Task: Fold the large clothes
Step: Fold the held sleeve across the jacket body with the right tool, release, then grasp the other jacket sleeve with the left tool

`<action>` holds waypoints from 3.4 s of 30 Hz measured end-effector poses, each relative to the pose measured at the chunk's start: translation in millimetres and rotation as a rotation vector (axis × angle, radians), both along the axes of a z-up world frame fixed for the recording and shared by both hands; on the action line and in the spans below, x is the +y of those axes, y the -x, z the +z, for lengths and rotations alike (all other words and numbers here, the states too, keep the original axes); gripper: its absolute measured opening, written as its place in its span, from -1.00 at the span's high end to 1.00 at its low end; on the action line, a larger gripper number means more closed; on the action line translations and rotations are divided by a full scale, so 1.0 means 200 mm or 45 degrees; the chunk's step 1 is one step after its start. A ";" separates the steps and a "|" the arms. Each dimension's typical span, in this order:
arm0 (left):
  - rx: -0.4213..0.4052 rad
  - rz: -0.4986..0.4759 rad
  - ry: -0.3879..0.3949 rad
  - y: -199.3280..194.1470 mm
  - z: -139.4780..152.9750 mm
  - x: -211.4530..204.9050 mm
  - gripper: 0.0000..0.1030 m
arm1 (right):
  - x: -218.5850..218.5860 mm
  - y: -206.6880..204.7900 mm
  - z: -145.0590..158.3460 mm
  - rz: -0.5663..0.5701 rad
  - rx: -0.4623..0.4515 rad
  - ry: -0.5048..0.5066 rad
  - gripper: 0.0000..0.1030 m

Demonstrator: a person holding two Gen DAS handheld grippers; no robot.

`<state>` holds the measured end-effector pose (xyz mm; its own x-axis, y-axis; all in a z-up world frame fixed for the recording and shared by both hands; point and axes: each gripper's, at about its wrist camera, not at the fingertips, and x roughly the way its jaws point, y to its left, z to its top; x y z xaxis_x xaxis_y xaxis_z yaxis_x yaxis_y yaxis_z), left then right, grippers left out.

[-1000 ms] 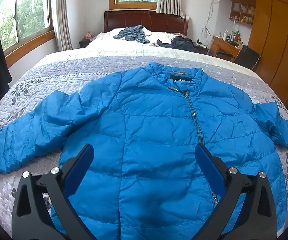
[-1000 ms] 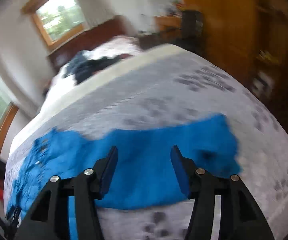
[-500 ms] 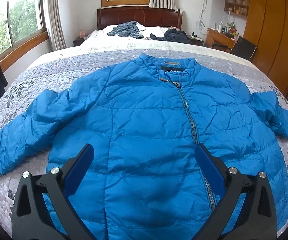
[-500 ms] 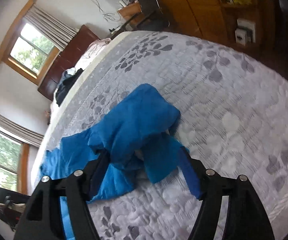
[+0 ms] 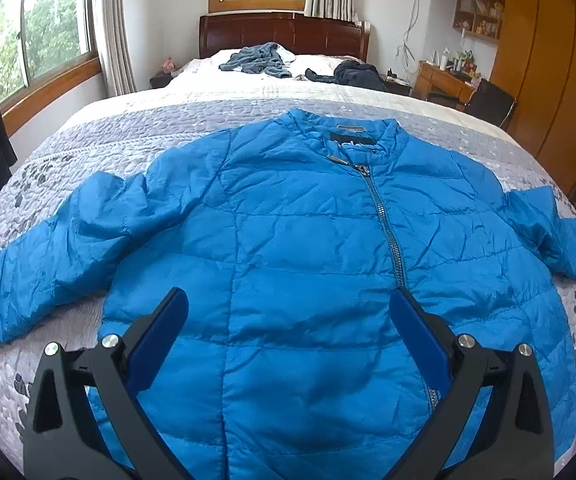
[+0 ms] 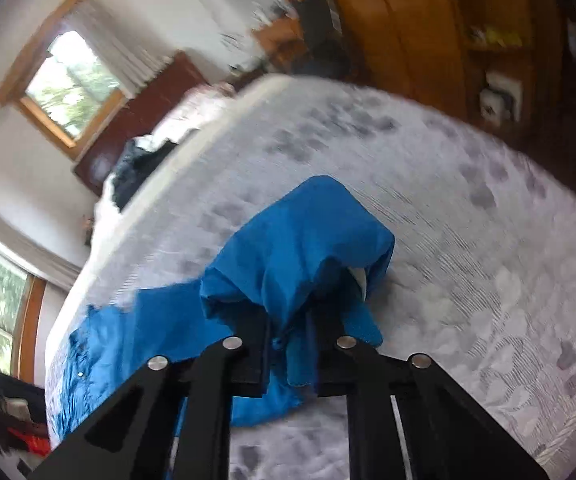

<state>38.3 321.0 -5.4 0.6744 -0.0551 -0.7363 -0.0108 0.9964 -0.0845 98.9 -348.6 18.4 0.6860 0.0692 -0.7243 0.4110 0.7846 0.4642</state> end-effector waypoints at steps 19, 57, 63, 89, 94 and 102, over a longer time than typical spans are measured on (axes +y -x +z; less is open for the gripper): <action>-0.011 0.064 0.072 -0.01 0.04 0.11 -0.94 | 1.69 -0.26 0.25 1.014 -0.189 0.133 0.74; 0.264 -0.196 0.359 -0.45 -0.02 -0.18 0.68 | 1.28 -0.33 0.06 0.840 -0.092 0.004 -0.23; 0.278 -0.118 0.332 -0.48 -0.07 0.00 0.66 | 1.31 -0.40 -0.08 0.862 0.024 -0.059 -0.23; 0.215 -0.123 -0.192 -0.55 -0.05 -0.40 -0.22 | 1.41 -0.42 -0.18 0.888 0.104 -0.029 -0.19; 0.160 -0.129 -0.041 -0.52 0.04 -0.29 0.37 | 1.42 -0.43 -0.19 0.888 0.112 -0.017 -0.20; 0.049 -0.052 0.094 -0.43 0.22 0.08 0.81 | 1.42 -0.42 -0.19 0.884 0.113 -0.026 -0.20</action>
